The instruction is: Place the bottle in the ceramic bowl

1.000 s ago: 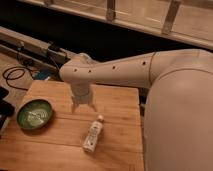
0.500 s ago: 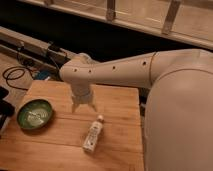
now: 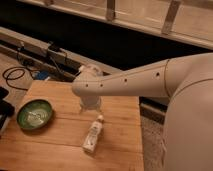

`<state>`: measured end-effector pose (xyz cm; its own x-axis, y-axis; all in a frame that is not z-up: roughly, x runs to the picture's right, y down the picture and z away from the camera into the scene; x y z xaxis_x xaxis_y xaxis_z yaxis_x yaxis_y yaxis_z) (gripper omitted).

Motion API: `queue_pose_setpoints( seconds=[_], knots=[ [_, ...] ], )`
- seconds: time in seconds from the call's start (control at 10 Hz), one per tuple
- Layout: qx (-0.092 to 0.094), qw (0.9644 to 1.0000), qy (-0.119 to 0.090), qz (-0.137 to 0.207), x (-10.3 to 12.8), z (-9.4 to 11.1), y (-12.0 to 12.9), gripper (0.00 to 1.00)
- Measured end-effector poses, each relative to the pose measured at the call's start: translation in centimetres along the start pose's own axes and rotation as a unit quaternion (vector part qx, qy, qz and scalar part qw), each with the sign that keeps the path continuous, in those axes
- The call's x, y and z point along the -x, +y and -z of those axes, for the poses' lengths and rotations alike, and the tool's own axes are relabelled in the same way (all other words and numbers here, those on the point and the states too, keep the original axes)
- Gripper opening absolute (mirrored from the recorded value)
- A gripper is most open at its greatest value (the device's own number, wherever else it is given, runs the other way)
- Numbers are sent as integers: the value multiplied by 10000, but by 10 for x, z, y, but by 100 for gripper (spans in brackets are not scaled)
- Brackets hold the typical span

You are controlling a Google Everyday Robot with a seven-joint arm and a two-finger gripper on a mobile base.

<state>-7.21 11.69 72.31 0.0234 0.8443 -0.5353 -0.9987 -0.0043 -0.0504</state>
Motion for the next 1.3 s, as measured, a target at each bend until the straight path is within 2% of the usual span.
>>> queue_pose_setpoints(
  seconds=[0.5, 0.6, 0.8, 1.0, 1.2, 1.3],
  knots=[
    [-37, 10000, 15, 4, 0, 0, 0, 65],
    [-85, 9999, 130, -57, -1, -5, -1, 65],
    [-187, 9983, 461, -318, -12, -30, -24, 65],
    [-191, 9946, 805, -623, -29, -67, -46, 65],
    [-183, 9900, 1087, -880, -40, -90, -61, 65],
    [-120, 9885, 1205, -905, -43, -98, -57, 65]
  ],
)
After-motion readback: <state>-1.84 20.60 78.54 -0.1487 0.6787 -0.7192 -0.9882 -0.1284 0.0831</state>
